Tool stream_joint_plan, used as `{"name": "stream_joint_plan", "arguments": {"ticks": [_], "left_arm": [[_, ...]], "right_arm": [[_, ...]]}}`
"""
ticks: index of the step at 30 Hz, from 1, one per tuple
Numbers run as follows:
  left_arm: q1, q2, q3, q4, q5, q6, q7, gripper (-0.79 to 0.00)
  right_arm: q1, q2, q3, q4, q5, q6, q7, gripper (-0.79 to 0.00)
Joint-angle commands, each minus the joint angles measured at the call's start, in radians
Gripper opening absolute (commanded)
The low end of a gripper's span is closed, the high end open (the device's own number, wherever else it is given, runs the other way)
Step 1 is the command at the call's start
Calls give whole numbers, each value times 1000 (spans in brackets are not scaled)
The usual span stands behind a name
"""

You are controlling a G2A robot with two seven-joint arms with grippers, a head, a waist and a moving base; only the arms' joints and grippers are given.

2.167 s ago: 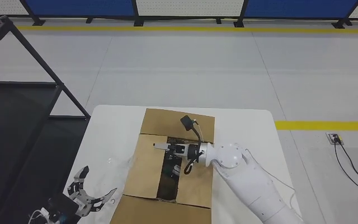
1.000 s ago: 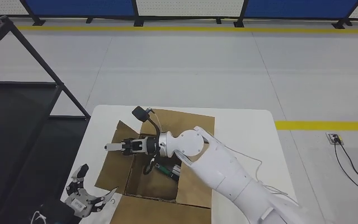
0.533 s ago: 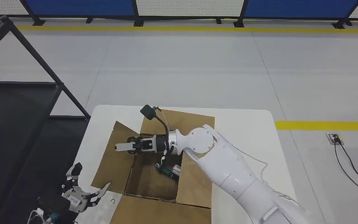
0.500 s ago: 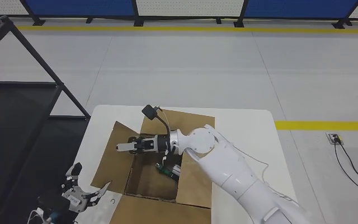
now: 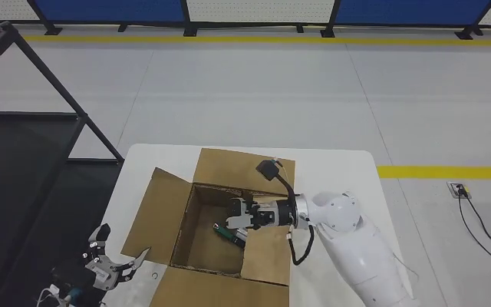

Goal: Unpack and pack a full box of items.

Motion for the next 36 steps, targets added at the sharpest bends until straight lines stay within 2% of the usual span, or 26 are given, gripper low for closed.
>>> {"name": "stream_joint_plan", "arguments": {"ticks": [1,13,17,20,28,36], "left_arm": [[2,0,1,-2,3,-1,-3,0],[-6,-2,11,-2,16,-9,-12,0],[-6,-2,11,-2,16,-9,-12,0],[-6,-2,11,-2,16,-9,-12,0],[-6,-2,11,-2,16,-9,-12,0],[-6,-2,11,-2,16,-9,-12,0]], "right_arm": [[13,-2,-14,11,1,-17,-4,0],[-6,2,-18,-22,-24,-27,-22,0],[-50,27,50,-76,-23,-43,36,0],[-116,57,140,-141,-6,-43,98,0],[-382,144,384,-317,30,2,143,0],[-561,217,456,-366,83,23,165,0]]}}
